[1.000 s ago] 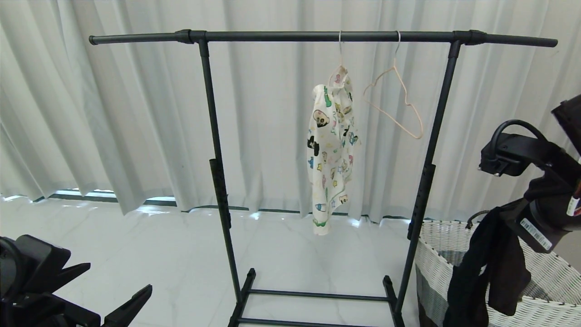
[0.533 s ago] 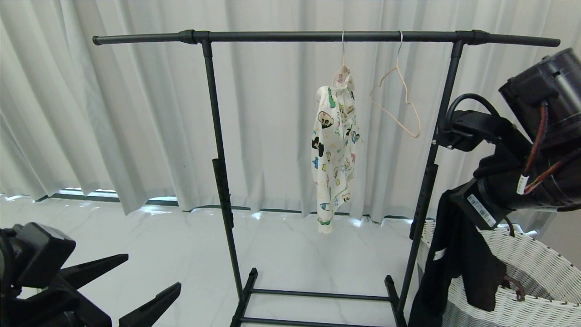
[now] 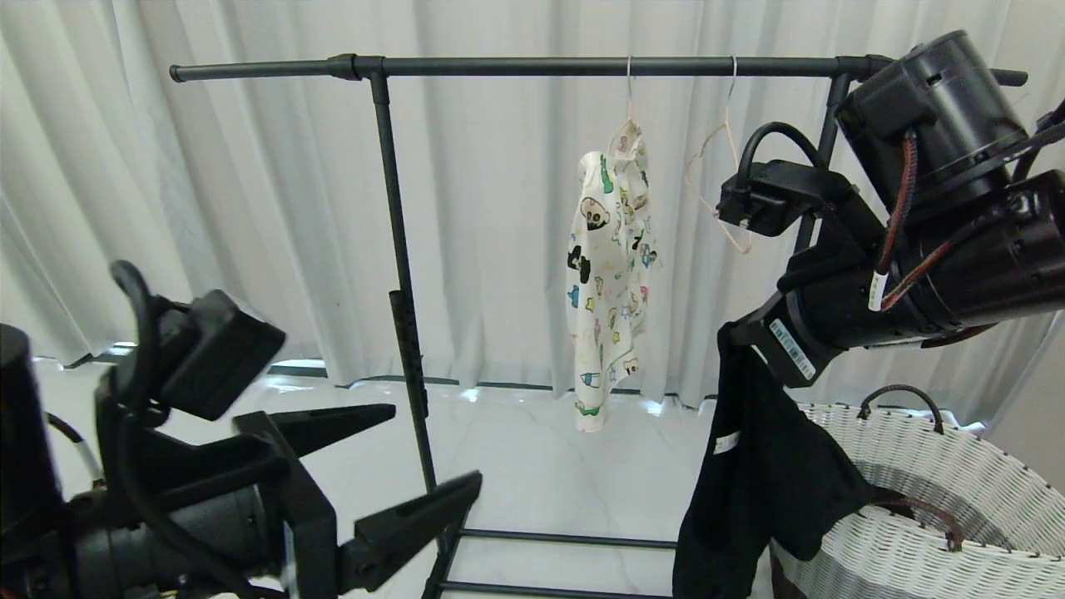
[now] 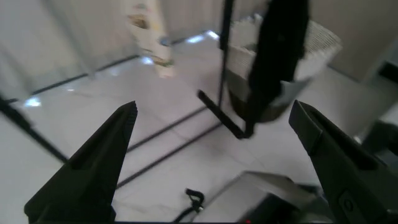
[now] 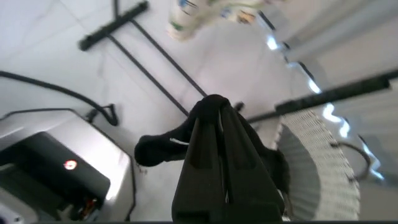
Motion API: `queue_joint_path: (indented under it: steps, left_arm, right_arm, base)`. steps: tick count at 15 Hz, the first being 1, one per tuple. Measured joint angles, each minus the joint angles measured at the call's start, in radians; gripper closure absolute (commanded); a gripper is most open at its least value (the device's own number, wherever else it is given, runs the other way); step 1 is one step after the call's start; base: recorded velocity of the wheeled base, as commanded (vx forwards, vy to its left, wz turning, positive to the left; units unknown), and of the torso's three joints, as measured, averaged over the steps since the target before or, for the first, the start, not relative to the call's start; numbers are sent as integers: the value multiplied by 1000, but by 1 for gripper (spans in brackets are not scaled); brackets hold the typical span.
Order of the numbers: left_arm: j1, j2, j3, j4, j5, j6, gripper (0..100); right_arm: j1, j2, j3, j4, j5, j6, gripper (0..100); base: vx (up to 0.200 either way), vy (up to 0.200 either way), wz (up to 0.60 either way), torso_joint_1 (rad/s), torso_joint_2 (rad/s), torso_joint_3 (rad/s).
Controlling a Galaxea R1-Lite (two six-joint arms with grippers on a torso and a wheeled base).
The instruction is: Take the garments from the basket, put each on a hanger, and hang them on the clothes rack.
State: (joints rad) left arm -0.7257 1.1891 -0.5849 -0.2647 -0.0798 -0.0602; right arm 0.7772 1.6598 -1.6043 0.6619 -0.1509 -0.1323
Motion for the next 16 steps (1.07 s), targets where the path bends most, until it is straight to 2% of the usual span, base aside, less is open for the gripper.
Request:
queue_joint_path:
  steps: [2,5,8,10,16]
  left_arm:
    - [-66,64,-9,-4,-9,-2,0]
    - [-127,169,-20,-88,-14,-5,0]
    - [-151,288,-40,-165,-62,-9,0]
    - [-160,358,-76,-173,-84,-16,0]
    - [-141,549,-190,-176,-88,-109,0]
  right_arm:
    - [25,10,-15,0,51,1,100]
    - [64,20,-21,0,102,1,100]
    - [96,25,-21,0,139,12,100]
    - [114,26,-23,-1,149,33,100]
    - [127,22,-24,-4,170,44,100]
  base:
    - [0,0,0,0,0,0]
    - [0,0,0,0,0,0]
    - [0,0,0,0,0,0]
    - [0,0,0,0,0,0]
    - [0,0,0,0,0,0]
